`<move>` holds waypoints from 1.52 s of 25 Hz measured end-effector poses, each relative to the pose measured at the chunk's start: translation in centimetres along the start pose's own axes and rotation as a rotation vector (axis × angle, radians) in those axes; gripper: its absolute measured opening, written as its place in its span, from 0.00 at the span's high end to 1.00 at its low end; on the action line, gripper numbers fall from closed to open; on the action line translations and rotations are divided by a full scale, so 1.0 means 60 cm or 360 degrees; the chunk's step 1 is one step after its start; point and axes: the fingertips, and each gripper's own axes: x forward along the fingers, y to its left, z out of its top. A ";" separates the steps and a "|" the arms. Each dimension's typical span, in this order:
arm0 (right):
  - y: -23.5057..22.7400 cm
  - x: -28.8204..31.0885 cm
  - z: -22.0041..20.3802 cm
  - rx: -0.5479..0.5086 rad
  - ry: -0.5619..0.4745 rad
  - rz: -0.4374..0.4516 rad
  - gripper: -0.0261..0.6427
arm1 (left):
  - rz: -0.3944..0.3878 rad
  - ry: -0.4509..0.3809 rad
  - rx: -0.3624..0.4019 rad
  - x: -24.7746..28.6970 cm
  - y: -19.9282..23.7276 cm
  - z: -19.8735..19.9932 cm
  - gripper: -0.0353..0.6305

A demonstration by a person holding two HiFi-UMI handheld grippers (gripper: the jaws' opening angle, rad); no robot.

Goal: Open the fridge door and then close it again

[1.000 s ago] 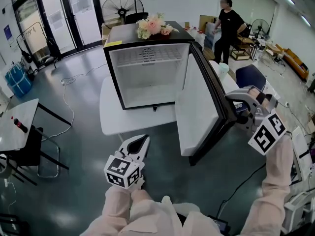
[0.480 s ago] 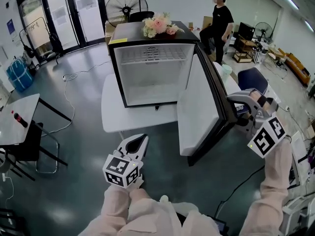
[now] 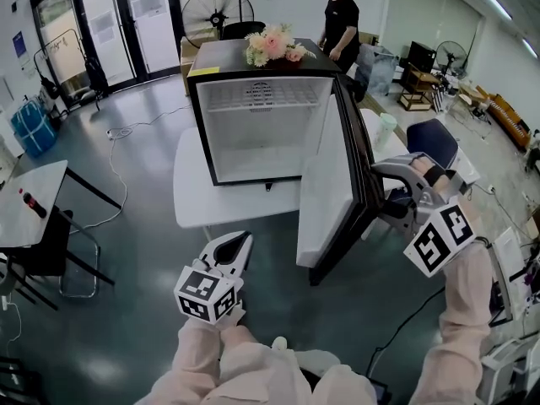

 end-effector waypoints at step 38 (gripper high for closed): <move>-0.143 0.258 0.191 0.0010 0.0062 -0.0205 0.61 | 0.0123 -0.0002 -0.0057 0.001 0.233 0.035 0.93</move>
